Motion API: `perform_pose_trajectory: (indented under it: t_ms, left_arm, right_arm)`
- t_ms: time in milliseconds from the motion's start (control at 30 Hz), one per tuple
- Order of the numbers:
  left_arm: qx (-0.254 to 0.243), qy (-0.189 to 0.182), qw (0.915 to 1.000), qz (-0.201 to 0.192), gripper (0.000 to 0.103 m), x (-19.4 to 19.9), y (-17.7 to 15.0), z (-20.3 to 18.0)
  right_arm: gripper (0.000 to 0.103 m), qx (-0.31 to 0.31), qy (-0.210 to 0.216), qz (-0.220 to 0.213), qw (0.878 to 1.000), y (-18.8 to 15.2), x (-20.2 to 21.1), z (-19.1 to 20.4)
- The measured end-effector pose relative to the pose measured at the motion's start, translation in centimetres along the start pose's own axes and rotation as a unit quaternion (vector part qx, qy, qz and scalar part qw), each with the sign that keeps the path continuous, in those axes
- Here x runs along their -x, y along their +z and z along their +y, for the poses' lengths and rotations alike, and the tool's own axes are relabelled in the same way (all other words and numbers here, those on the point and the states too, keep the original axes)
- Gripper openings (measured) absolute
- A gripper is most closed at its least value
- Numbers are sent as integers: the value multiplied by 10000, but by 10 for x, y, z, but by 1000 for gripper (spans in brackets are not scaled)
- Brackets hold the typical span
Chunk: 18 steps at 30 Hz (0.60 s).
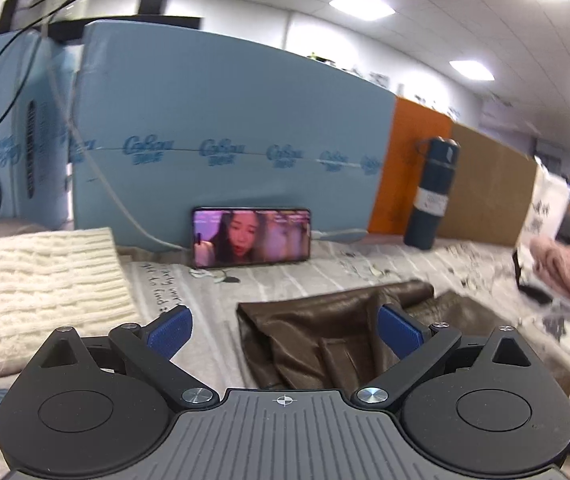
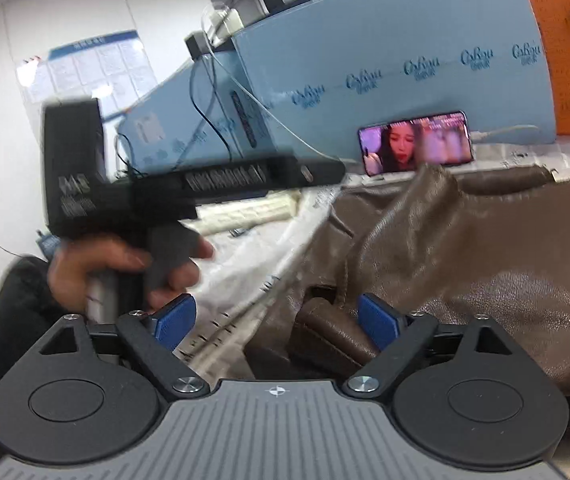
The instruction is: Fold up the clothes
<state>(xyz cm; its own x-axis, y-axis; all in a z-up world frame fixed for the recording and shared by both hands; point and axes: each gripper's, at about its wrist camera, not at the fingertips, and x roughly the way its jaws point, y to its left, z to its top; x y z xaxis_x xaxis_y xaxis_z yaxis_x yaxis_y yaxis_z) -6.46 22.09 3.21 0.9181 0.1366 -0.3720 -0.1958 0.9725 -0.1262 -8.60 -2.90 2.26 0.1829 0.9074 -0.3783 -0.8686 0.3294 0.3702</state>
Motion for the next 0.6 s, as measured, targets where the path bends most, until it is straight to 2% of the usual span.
perform_pose_trajectory:
  t_ms: [67, 167, 233, 367, 433, 500, 600]
  left_arm:
    - [-187, -77, 9998, 27, 100, -1, -2, -7]
    - [-354, -118, 9993, 94, 101, -3, -5, -13]
    - [-381, -61, 9992, 126, 101, -4, -6, -16]
    - [-499, -373, 9981, 11, 101, 0, -9, -26]
    - [-650, -452, 9969, 29, 101, 0, -11, -33]
    - [-976, -328, 9946, 149, 101, -4, -16, -42]
    - [-1528, 11, 9874, 413, 101, -13, -24, -54]
  right_arm:
    - [89, -37, 218, -115, 9997, 4, 11, -3]
    - [90, -215, 282, -561, 9978, 9, 36, -18]
    - [90, -438, 90, -877, 9951, 14, 51, -32]
    - [92, -761, -784, -1419, 9838, 27, 70, -63]
    - [92, -824, -1288, -1541, 9762, 32, 72, -77]
    - [92, -946, -1653, -1521, 9698, 31, 72, -90]
    - [93, -1298, -1924, -1320, 9637, 27, 68, -108]
